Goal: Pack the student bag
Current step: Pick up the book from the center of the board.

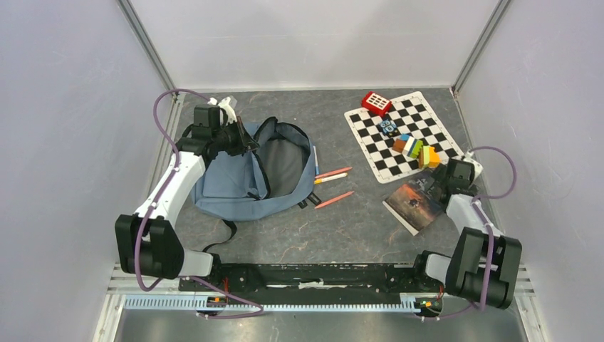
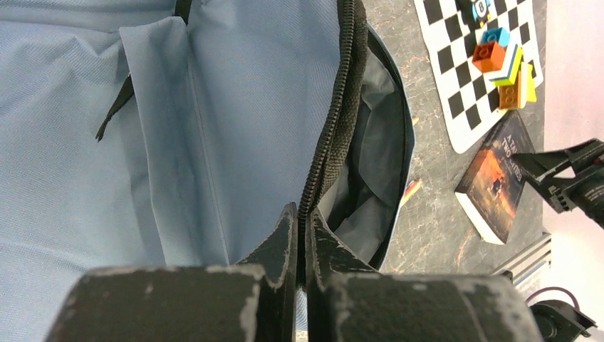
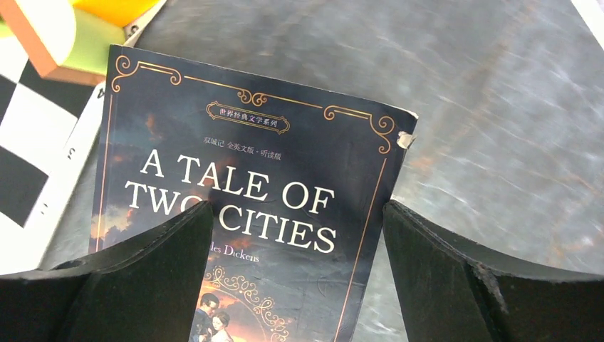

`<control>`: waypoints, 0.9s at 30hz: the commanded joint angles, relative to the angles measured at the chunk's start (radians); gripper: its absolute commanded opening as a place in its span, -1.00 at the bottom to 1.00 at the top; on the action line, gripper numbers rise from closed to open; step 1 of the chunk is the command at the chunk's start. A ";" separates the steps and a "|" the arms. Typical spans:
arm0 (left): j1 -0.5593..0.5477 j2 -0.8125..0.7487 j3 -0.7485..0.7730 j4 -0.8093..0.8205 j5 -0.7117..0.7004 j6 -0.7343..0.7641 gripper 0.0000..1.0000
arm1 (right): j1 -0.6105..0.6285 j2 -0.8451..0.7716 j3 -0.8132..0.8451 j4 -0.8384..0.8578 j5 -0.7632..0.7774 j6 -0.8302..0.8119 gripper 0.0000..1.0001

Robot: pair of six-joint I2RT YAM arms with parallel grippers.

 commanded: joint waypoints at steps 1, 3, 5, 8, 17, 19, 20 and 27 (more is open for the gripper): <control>0.006 0.012 0.011 0.001 -0.010 0.064 -0.96 | 0.128 0.144 -0.051 -0.139 -0.239 -0.025 0.79; 0.005 0.018 0.008 0.001 -0.011 0.067 -0.93 | 0.157 0.168 -0.037 -0.143 -0.250 -0.040 0.79; 0.003 0.024 0.003 0.004 -0.011 0.069 -0.89 | 0.182 0.191 -0.025 -0.144 -0.260 -0.058 0.78; -0.014 0.035 0.000 0.004 -0.014 0.076 -0.65 | 0.221 0.225 -0.002 -0.150 -0.274 -0.085 0.77; -0.231 0.053 0.023 -0.006 -0.138 0.062 0.74 | 0.383 0.324 0.083 -0.089 -0.415 -0.154 0.69; -0.287 0.050 0.031 0.016 -0.171 0.047 0.86 | 0.420 0.352 0.117 -0.077 -0.440 -0.152 0.68; -0.316 0.054 0.035 0.030 -0.181 0.037 0.89 | 0.441 0.366 0.134 -0.073 -0.446 -0.148 0.68; -0.482 0.216 0.147 0.140 -0.128 -0.078 0.98 | 0.497 0.387 0.242 -0.100 -0.473 -0.146 0.75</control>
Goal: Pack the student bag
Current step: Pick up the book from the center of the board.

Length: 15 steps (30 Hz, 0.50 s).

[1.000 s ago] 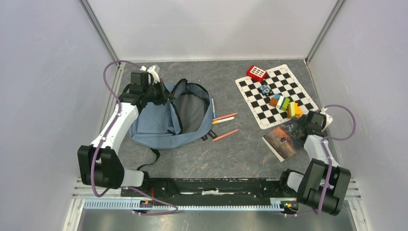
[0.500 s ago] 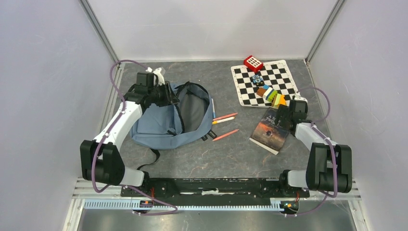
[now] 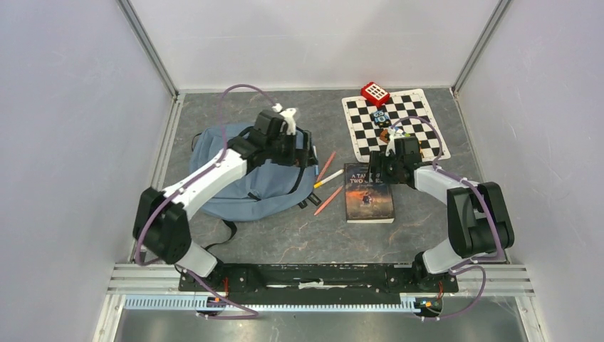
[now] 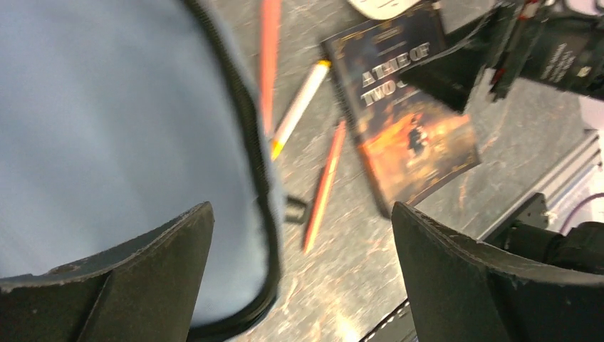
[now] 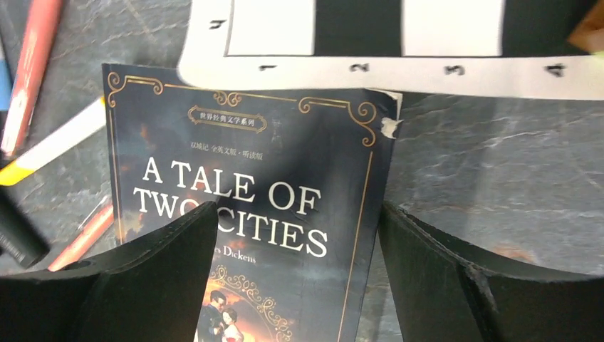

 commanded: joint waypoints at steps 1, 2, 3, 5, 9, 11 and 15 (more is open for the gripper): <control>-0.083 0.133 0.102 0.142 0.054 -0.110 0.99 | 0.023 0.031 0.002 -0.230 -0.085 0.001 0.80; -0.096 0.167 0.114 0.166 0.076 -0.126 0.99 | 0.020 0.019 0.008 -0.243 -0.074 -0.006 0.86; -0.107 0.200 0.130 0.181 0.096 -0.143 0.98 | 0.018 0.011 0.010 -0.255 -0.068 -0.010 0.90; -0.127 0.281 0.175 0.188 0.139 -0.171 0.97 | 0.002 -0.004 -0.001 -0.274 -0.069 -0.016 0.95; -0.182 0.397 0.262 0.169 0.169 -0.194 0.96 | -0.045 -0.038 -0.072 -0.250 -0.108 -0.030 0.96; -0.199 0.450 0.295 0.139 0.192 -0.204 0.95 | -0.076 -0.043 -0.104 -0.233 -0.146 -0.041 0.96; -0.209 0.550 0.345 0.029 0.178 -0.210 0.86 | -0.122 -0.041 -0.133 -0.205 -0.245 -0.067 0.92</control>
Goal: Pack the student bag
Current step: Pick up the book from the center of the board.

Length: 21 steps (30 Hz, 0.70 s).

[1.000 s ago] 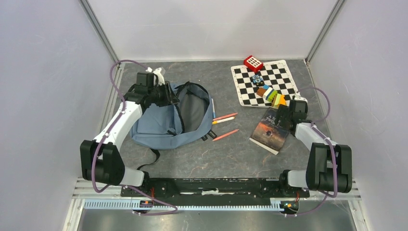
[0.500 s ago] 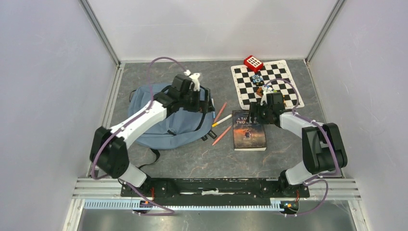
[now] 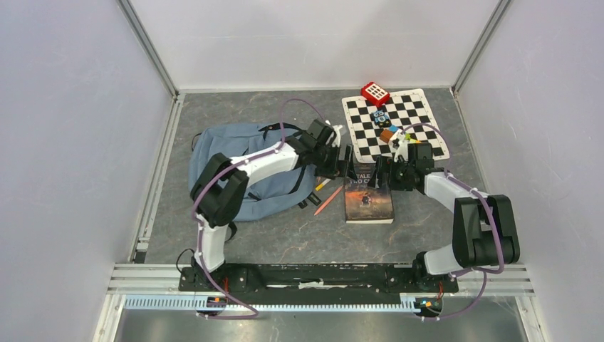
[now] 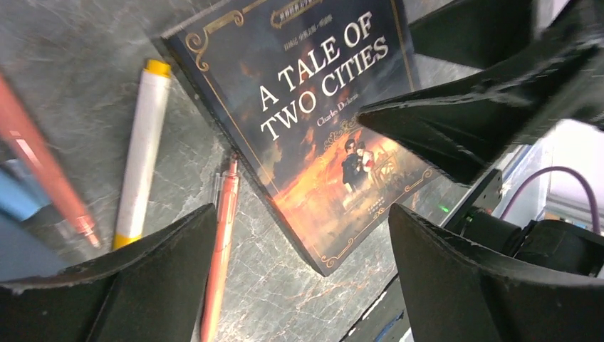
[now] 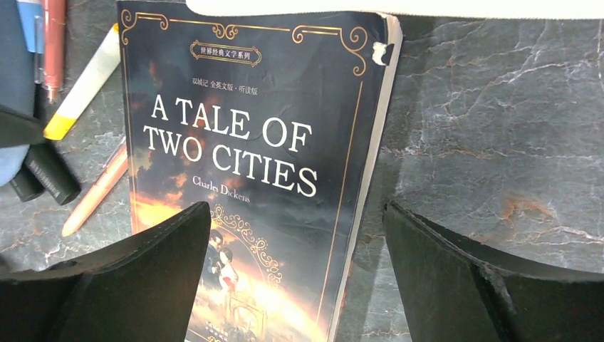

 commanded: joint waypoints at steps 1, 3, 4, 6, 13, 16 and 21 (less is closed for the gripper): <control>-0.010 0.083 0.071 -0.097 0.042 -0.048 0.81 | -0.042 0.045 -0.076 -0.124 -0.096 -0.039 0.90; -0.010 0.109 0.075 -0.103 0.073 -0.054 0.70 | -0.045 0.046 -0.077 -0.121 -0.117 -0.045 0.86; -0.010 0.117 0.073 -0.104 0.081 -0.062 0.65 | -0.045 0.047 -0.081 -0.115 -0.130 -0.045 0.84; -0.012 0.123 0.068 -0.094 0.081 -0.064 0.59 | -0.045 0.050 -0.089 -0.100 -0.156 -0.044 0.81; -0.012 0.177 0.052 -0.024 0.094 -0.083 0.29 | -0.045 0.105 -0.140 -0.021 -0.251 -0.015 0.70; -0.012 0.196 0.055 -0.012 0.096 -0.071 0.17 | -0.045 0.129 -0.160 0.029 -0.302 0.007 0.66; -0.012 0.212 0.052 0.000 0.116 -0.035 0.01 | -0.042 0.167 -0.168 0.094 -0.406 0.042 0.59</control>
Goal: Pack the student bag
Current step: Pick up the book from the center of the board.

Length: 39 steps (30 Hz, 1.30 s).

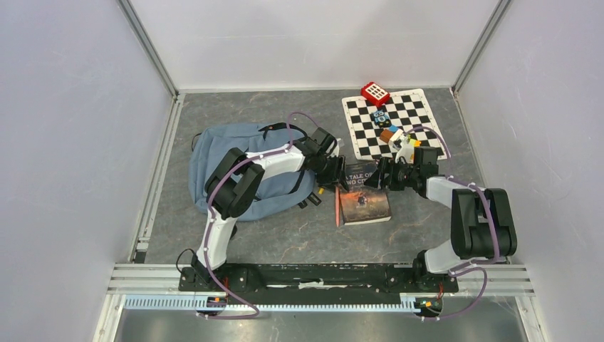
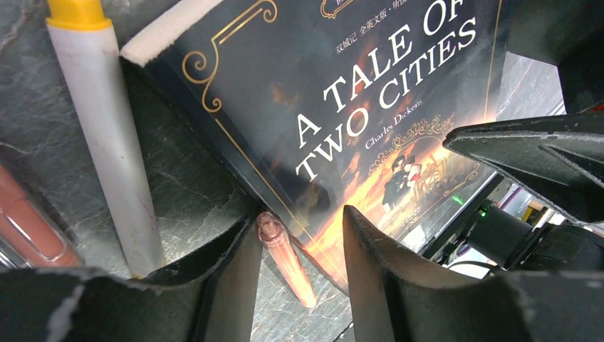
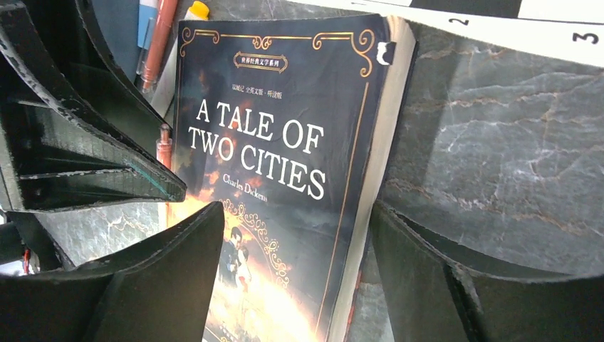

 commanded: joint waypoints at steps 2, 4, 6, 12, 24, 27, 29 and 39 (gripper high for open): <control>-0.010 0.045 0.011 0.058 0.029 0.037 -0.05 | 0.030 0.113 -0.079 -0.123 -0.118 0.049 0.54; -0.010 0.049 0.009 0.063 0.040 0.048 -0.09 | 0.031 0.114 -0.079 -0.117 -0.139 0.050 0.49; -0.010 0.054 0.007 0.066 0.046 0.052 -0.16 | 0.031 0.118 -0.079 -0.116 -0.149 0.049 0.41; -0.010 0.064 0.002 0.076 0.046 0.054 -0.22 | 0.032 0.119 -0.093 -0.113 -0.135 0.055 0.04; -0.006 0.072 0.044 0.045 0.033 0.086 -0.19 | 0.027 0.040 -0.085 -0.078 -0.156 0.131 -1.00; 0.002 0.064 0.049 0.031 0.025 0.087 0.22 | 0.025 0.001 -0.074 -0.075 -0.166 0.153 -1.00; 0.010 0.043 0.043 0.027 0.003 0.095 0.51 | 0.018 -0.031 -0.066 -0.085 -0.164 0.162 -1.00; 0.064 -0.182 -0.005 0.019 -0.049 0.114 0.99 | -0.046 -0.228 -0.001 -0.165 -0.166 0.169 -1.00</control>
